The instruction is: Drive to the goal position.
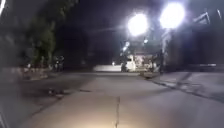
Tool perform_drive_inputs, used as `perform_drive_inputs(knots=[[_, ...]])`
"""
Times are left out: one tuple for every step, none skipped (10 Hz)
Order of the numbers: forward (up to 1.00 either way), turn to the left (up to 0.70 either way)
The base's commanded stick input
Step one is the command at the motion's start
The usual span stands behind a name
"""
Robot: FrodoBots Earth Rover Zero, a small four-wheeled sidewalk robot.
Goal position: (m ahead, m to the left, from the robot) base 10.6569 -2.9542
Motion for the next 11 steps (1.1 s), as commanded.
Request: perform_drive_inputs(knots=[[0.7, 0.0], [0.7, 0.0], [0.7, 0.0], [0.7, 0.0], [0.7, 0.0], [0.7, 0.0], [0.7, 0.0], [0.7, 0.0], [0.7, 0.0], [0.7, 0.0], [0.7, 0.0]])
